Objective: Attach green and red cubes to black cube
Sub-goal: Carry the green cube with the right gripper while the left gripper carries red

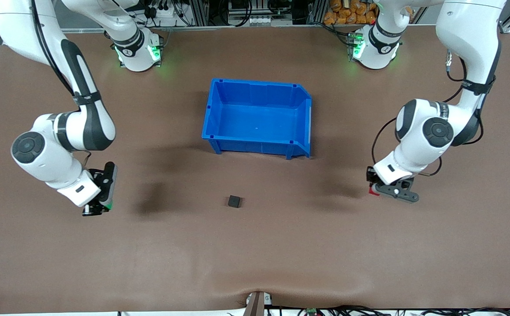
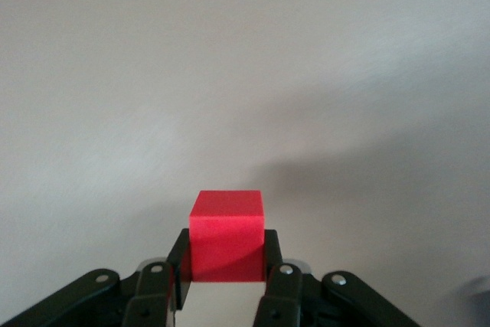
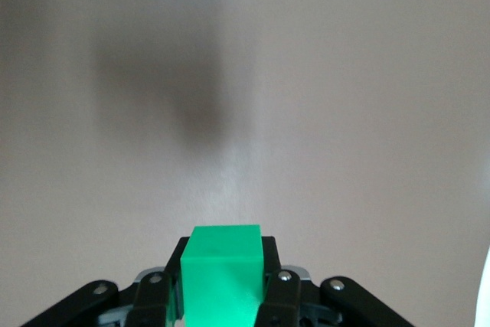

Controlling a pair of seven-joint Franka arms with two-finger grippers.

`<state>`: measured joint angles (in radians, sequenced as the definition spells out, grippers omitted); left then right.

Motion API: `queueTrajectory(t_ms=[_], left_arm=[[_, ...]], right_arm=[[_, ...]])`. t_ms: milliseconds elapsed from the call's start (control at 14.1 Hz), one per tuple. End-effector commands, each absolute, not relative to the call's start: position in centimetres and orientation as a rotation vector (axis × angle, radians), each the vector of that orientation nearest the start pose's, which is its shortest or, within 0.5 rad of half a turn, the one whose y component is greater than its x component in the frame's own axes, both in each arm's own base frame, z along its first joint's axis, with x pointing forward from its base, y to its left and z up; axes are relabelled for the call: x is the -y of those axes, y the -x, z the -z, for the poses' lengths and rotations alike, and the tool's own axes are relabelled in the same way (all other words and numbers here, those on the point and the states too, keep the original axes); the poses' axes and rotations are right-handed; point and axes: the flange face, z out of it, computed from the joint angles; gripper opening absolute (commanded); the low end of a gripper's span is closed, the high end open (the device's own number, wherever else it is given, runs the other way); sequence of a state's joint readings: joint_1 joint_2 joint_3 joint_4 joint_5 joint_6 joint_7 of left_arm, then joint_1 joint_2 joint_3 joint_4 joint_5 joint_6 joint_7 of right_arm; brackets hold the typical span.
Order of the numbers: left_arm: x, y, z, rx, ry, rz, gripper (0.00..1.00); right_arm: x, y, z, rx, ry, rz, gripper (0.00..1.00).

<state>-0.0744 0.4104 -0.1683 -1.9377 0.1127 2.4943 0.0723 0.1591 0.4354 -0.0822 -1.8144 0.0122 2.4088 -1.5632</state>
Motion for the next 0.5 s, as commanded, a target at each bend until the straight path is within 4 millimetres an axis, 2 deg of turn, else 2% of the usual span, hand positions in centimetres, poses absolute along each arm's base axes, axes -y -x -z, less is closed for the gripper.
queueTrajectory(t_ms=[0, 142, 284, 426], left_arm=[[19.8, -64.6, -29.3, -0.792, 3.027, 0.234, 0.00], [21.6, -65.5, -30.1, -0.834, 3.017, 0.232, 0.00], [25.4, -65.4, -30.4, -0.903, 3.008, 0.258, 0.00], [28.1, -65.3, -30.4, -0.954, 2.996, 0.244, 0.00]], right_arm=[[-7.8, -66.1, -31.4, -2.188, -2.101, -0.134, 0.00], [-9.2, -65.8, -31.0, -2.184, -2.126, -0.120, 0.00], [-10.4, -65.2, -30.6, -2.157, -2.192, -0.077, 0.00], [-11.3, -64.9, -30.3, -2.105, -2.258, -0.062, 0.00]])
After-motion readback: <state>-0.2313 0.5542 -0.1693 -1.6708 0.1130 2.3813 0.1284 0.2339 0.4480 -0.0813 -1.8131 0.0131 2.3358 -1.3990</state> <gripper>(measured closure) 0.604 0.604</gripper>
